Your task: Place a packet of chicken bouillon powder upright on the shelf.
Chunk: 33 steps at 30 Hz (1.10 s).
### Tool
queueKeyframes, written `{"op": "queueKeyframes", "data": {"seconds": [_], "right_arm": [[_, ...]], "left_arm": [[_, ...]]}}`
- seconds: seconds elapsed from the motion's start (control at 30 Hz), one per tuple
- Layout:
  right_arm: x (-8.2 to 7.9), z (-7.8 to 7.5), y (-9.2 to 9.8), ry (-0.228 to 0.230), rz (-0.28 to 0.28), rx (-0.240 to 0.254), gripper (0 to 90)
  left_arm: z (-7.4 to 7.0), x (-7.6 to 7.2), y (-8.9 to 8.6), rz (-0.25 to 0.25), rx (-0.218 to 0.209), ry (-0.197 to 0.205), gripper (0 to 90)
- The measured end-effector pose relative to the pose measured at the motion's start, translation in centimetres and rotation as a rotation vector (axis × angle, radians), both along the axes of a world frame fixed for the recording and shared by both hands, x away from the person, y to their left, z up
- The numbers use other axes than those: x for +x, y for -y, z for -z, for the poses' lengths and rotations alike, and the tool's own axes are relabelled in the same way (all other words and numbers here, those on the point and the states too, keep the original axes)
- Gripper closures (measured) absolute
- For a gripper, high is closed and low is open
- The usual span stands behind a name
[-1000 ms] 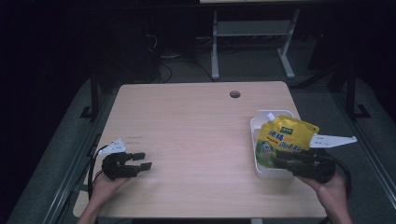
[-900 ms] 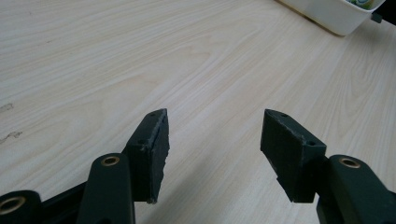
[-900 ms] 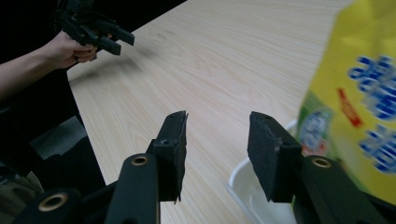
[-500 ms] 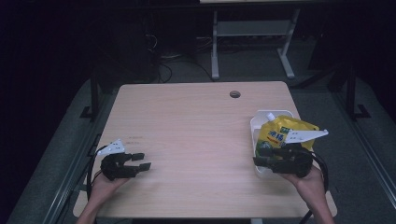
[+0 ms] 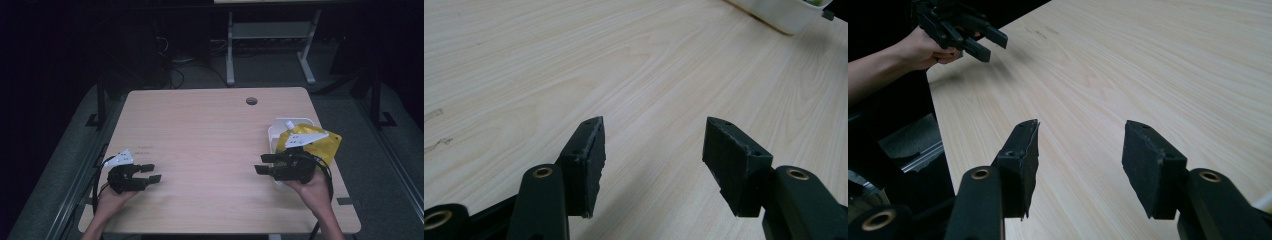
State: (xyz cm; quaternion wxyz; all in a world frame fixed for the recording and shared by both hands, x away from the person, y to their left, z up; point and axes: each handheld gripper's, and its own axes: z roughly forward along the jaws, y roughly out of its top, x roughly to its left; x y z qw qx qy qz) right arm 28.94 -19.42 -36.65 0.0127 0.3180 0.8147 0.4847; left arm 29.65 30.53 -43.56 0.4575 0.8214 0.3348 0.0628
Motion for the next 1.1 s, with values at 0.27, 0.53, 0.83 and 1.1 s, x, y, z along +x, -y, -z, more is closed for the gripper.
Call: {"op": "queueKeyframes", "data": {"seconds": [0.27, 0.53, 0.83, 1.1], "right_arm": [[1.0, -0.4, -2.8, -0.009, -0.044, -0.012, 46.9], [1.9, -0.6, -5.4, -0.009, -0.078, -0.022, 44.1], [2.8, -0.2, -7.6, -0.024, -0.106, -0.026, 41.1], [3.6, 0.4, -9.9, -0.051, -0.139, -0.027, 37.5]], "left_arm": [[-0.1, 0.0, -0.1, -0.002, -0.003, 0.006, 41.7], [-0.2, -0.1, -0.2, -0.007, -0.007, 0.01, 41.5], [-0.3, -0.1, -0.3, -0.008, -0.013, 0.011, 41.4], [-0.4, -0.2, -0.3, -0.013, -0.013, 0.018, 41.0]]}}
